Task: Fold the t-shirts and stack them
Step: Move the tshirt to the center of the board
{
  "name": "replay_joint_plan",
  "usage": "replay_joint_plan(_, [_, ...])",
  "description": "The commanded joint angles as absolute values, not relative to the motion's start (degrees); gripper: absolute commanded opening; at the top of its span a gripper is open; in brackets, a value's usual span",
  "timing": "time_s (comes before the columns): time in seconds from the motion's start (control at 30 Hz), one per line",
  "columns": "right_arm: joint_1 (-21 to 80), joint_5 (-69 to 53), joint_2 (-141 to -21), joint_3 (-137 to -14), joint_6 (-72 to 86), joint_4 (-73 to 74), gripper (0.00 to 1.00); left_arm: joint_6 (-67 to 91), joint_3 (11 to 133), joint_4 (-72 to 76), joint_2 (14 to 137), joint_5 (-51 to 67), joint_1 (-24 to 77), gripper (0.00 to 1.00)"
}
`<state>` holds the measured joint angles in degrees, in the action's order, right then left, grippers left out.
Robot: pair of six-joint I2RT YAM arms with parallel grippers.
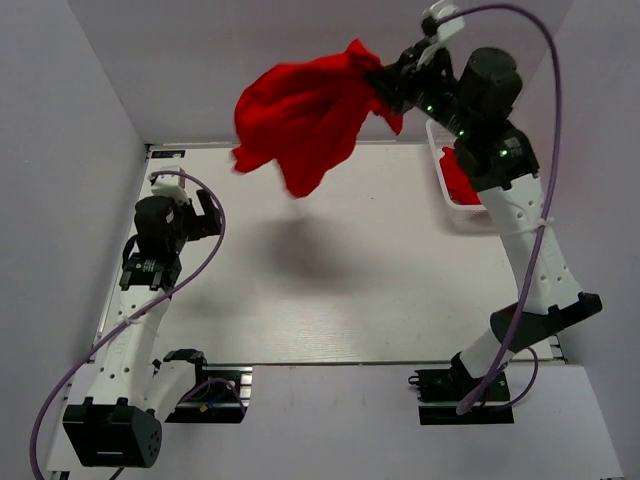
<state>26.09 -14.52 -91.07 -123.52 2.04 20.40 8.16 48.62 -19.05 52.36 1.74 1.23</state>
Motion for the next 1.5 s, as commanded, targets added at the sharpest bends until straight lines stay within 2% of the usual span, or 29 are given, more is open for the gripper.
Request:
replay_joint_plan(0.0, [28.6,-11.8,-90.6,-111.8,4.2,17.8,0.00,10.8,51.6,-23.1,52.1,-7.8,0.9,1.00])
replay_joint_plan(0.13, [30.2,-10.5,-87.0,-91.8,7.3,9.1,0.00,13.1,53.3,-26.5,50.9,-14.0,0.9,1.00])
replay_joint_plan(0.37, [33.4,-10.8,-92.4,-77.2,10.1,-1.3,0.00,14.2,53.8,-27.9,49.4,-15.1,0.9,1.00])
replay_joint_plan(0.43, [34.4,-11.0,-95.2,-76.4,10.1,-1.2,0.00,14.2,53.8,-27.3,49.4,-13.5,0.9,1.00])
replay_joint_plan(0.57, [35.4,-10.6,-96.4,-74.4,8.7,-0.1,0.00,9.9,53.3,-25.6,50.1,-0.7,0.9,1.00])
replay_joint_plan(0.6, [35.9,-10.5,-96.1,-74.1,7.9,2.2,0.04,8.2,53.3,-24.7,50.6,2.2,0.9,1.00])
replay_joint_plan(0.63, [35.9,-9.5,-95.9,-74.1,7.1,3.2,0.14,7.1,52.7,-23.7,50.6,5.2,0.9,1.00])
replay_joint_plan(0.73, [35.9,-6.5,-94.2,-75.7,5.5,7.7,0.54,5.1,53.9,-24.0,51.9,14.7,1.9,1.00])
replay_joint_plan(0.77, [35.7,-5.0,-93.3,-76.3,4.8,10.2,0.77,4.6,54.5,-24.7,52.5,17.8,1.9,1.00])
replay_joint_plan(0.87, [35.6,-0.8,-88.8,-78.5,4.7,14.0,0.90,5.3,55.3,-26.6,55.9,26.3,1.9,1.00])
replay_joint_plan(1.0, [35.3,-0.4,-84.3,-79.5,6.1,18.5,0.90,8.6,53.1,-26.6,56.5,27.5,2.5,1.00])
replay_joint_plan(1.1, [36.1,-5.9,-82.7,-77.6,9.6,22.2,0.90,11.8,51.5,-29.1,55.8,18.5,3.2,1.00])
replay_joint_plan(1.13, [37.2,-8.4,-82.5,-73.6,10.1,22.1,0.90,12.5,51.5,-29.1,56.7,15.0,3.2,1.00])
replay_joint_plan(1.3, [42.8,-9.5,-82.9,-64.9,13.4,20.3,0.89,19.1,49.0,-27.9,59.3,9.9,1.8,1.00])
replay_joint_plan(1.47, [47.5,-5.1,-82.8,-57.4,15.7,20.5,0.79,21.0,48.5,-28.5,61.0,6.5,1.8,1.00])
